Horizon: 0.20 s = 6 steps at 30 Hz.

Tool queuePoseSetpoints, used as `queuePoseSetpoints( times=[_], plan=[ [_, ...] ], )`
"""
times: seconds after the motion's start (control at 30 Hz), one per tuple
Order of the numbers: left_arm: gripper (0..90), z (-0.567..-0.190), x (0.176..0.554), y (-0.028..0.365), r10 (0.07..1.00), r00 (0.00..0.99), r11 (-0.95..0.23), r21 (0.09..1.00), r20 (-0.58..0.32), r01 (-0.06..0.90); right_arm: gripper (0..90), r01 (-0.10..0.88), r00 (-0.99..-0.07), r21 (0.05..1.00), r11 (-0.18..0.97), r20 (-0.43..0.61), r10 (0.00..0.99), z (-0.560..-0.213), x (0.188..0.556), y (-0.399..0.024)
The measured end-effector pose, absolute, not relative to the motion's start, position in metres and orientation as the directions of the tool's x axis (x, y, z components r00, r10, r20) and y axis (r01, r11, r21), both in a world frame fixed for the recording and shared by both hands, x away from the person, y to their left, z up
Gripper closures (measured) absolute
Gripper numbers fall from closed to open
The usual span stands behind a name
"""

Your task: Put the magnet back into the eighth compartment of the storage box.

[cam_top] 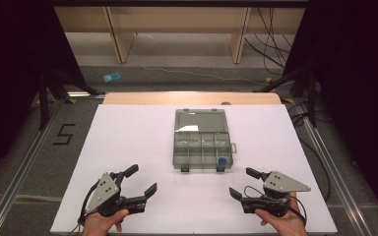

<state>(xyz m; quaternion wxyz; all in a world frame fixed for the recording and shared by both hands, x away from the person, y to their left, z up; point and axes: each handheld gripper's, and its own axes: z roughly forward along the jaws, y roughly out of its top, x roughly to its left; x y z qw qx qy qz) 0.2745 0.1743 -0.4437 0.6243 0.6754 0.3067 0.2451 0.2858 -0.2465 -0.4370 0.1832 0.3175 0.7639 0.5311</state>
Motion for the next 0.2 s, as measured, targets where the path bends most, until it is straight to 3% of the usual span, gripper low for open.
queuePoseSetpoints(
  times=[0.2],
  plan=[
    [15.8,-0.4436,0.2743,0.1743,0.721,0.691,-0.034,0.994,-0.051,0.108,15.8,0.296,-0.728,0.926,0.236,0.059,0.683,-0.4368,0.2859,-0.2469]
  ],
)
